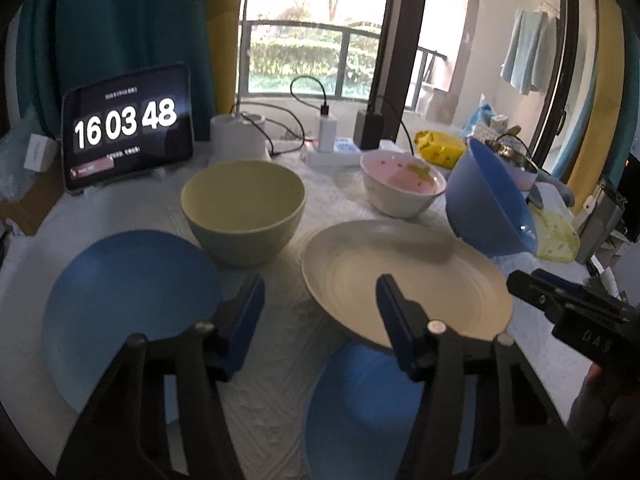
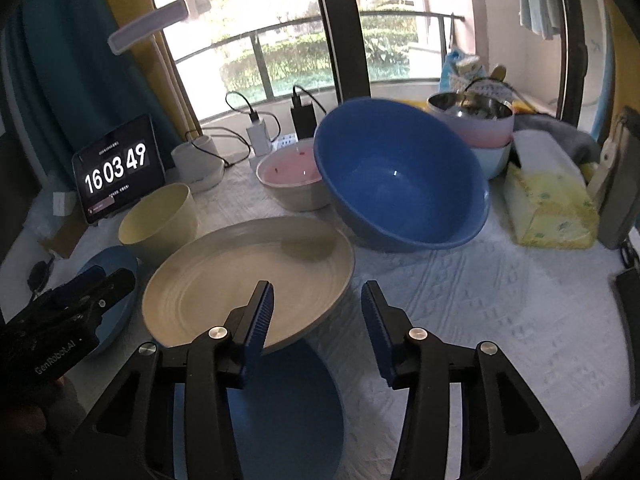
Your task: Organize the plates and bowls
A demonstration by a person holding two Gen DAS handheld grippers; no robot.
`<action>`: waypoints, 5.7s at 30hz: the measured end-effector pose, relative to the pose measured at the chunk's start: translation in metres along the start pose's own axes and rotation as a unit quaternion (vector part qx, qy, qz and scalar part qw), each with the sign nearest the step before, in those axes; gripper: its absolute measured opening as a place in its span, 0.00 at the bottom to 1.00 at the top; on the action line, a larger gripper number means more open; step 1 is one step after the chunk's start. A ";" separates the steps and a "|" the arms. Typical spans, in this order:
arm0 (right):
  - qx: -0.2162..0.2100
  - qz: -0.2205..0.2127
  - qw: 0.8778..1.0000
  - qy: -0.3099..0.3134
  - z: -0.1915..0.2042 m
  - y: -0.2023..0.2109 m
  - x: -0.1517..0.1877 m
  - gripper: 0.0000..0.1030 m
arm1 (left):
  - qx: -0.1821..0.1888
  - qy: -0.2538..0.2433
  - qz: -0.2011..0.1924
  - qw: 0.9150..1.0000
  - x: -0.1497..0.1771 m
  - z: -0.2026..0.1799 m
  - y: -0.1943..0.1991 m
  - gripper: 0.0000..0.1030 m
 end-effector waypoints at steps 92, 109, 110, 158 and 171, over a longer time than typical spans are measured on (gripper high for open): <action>0.039 0.000 0.999 -0.011 0.017 0.061 0.057 0.19 | 0.028 -0.030 0.029 0.999 0.067 -0.011 0.059 0.40; 0.043 0.047 0.998 -0.015 0.018 0.047 0.093 0.19 | 0.012 -0.041 0.088 0.995 0.108 -0.003 0.044 0.40; 0.045 0.051 0.998 -0.016 0.017 0.045 0.096 0.19 | 0.011 -0.043 0.087 0.995 0.108 -0.003 0.045 0.41; 0.047 0.037 0.996 -0.058 -0.017 0.037 0.080 0.31 | -0.025 -0.032 0.062 0.997 0.081 0.003 0.033 0.43; 0.034 0.000 0.999 -0.014 0.005 0.057 0.056 0.31 | -0.010 -0.035 0.017 0.999 0.059 -0.004 0.057 0.45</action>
Point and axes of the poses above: each gripper's, at about its wrist camera, not at the fingertips, and y roughly against the way its jaws point, z to its left, x to its underside, the point moved 10 cm from there along -y, roughly the way its jaws point, and after that the axes turned 5 degrees about y, right-handed, at the moved point
